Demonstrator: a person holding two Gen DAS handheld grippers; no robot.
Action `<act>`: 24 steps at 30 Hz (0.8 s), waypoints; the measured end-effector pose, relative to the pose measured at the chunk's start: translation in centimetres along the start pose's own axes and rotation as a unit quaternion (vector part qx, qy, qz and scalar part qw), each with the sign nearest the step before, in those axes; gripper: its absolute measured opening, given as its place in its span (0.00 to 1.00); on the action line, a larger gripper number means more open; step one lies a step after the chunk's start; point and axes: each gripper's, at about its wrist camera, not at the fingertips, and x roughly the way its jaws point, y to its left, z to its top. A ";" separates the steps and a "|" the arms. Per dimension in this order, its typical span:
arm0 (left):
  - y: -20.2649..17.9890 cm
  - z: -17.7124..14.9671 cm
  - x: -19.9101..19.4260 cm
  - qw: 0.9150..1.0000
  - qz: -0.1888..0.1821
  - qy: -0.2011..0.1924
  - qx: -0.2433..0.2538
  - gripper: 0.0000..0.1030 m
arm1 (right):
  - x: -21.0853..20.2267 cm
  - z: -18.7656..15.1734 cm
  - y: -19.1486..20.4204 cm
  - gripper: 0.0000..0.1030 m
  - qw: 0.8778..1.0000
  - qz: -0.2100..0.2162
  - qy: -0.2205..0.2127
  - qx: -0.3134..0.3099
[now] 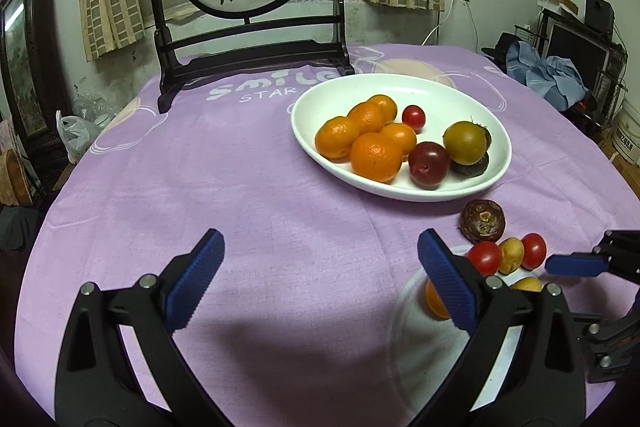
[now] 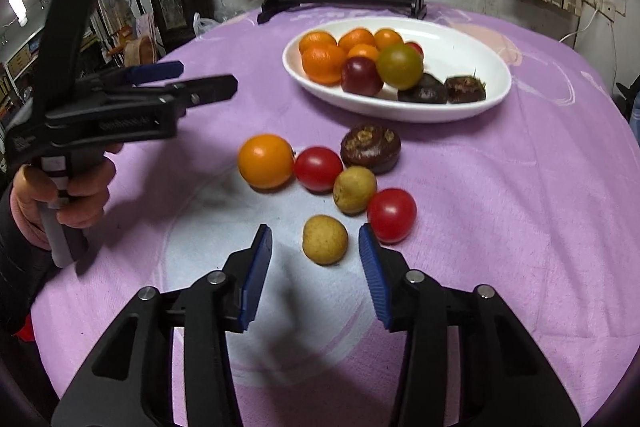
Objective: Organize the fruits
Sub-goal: 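Grasp a small yellow fruit with the right tool while the left tool grasps an orange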
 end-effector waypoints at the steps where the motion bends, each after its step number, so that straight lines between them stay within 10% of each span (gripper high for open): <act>1: 0.0 0.0 0.0 1.000 -0.002 0.000 -0.001 0.96 | 0.1 -0.1 0.0 0.43 1.000 -0.001 0.002 -0.001; 18: -0.1 0.1 -0.2 1.000 -0.017 0.004 -0.004 0.96 | -0.7 0.2 -0.7 0.24 1.000 0.005 -0.021 0.016; 24: -2.4 -0.8 -0.4 0.993 -0.096 0.024 0.062 0.82 | -1.7 0.6 -2.1 0.24 0.998 0.015 -0.036 0.050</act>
